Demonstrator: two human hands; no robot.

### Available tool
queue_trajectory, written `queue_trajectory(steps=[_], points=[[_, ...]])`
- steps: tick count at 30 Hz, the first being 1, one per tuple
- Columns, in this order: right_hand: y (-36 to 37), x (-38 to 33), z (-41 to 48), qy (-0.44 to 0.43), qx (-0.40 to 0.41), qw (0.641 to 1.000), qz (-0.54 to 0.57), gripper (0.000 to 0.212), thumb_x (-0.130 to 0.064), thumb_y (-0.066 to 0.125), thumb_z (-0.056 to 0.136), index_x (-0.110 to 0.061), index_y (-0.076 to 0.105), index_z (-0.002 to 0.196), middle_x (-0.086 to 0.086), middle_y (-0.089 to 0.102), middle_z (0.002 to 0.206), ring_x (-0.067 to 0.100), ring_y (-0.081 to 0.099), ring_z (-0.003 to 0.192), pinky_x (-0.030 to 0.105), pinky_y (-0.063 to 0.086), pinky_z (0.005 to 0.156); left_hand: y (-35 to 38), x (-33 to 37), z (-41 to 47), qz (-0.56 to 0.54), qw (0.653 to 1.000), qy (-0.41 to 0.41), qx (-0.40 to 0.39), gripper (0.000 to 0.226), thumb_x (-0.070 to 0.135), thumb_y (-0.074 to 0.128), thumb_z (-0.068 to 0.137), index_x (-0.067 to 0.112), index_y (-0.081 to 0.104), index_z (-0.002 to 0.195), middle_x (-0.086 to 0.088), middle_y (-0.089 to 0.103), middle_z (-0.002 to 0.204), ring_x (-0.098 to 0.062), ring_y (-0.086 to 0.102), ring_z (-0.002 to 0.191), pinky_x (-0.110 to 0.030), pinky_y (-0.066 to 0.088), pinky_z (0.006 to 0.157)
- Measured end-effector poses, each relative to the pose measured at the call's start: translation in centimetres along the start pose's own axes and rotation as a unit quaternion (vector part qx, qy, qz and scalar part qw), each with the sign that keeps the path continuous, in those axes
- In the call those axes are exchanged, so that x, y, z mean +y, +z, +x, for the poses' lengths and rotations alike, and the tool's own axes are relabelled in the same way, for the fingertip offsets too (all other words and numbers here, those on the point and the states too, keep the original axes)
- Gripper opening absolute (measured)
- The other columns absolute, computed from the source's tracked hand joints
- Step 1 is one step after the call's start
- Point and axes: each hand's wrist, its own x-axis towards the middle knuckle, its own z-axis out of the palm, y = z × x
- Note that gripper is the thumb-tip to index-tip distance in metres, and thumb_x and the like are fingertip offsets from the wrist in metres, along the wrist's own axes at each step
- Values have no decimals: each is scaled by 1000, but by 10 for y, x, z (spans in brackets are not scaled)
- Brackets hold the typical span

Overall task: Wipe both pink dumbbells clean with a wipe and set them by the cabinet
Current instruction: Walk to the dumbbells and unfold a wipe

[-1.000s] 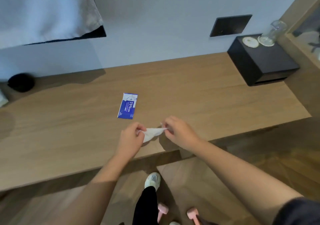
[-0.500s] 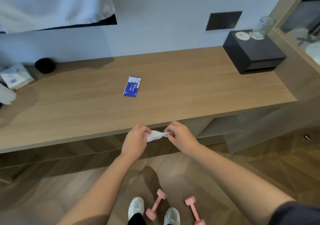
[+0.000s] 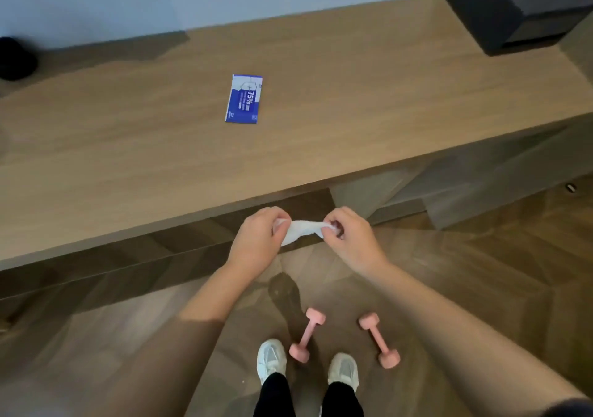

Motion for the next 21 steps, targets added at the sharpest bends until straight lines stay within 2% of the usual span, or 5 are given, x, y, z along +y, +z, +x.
queue_trajectory(steps=[4,8,10,15,21], points=[[38,35,-26,75,-9,992,102,12,-14,65,84,-18,55,78,-1,59,81,14,56,75,17,42,63,34,-34,-22,-90,989,-114,-37,26,22,50,100,11,72,90,-1,68,78,-14,61,72,-26,42,67],[76,72,-57,116,-25,958,262,34,5,66,77,-23,48,70,5,62,80,16,56,75,34,47,69,89,-60,-52,-296,917,-255,-82,21,27,58,97,10,69,95,-7,68,82,-11,62,63,-22,50,54],[96,98,-75,143,-56,938,310,35,2,72,74,-27,52,67,0,61,78,16,54,71,33,45,66,124,-75,-71,-323,909,-256,-68,11,9,66,90,11,67,100,-9,68,92,-11,64,69,-19,51,56],[149,191,-119,318,-183,827,426,13,-38,76,78,-27,70,76,-2,73,79,18,67,72,25,48,53,215,-120,-101,-308,925,-214,-52,36,-2,66,86,31,64,100,-2,66,101,-13,64,85,-23,53,73],[213,308,-139,334,-245,835,361,8,-19,75,80,-15,69,85,2,69,77,18,64,78,34,52,76,333,-194,-101,-270,938,-182,-123,41,-7,63,87,31,62,103,0,59,75,-5,59,62,-17,47,56]])
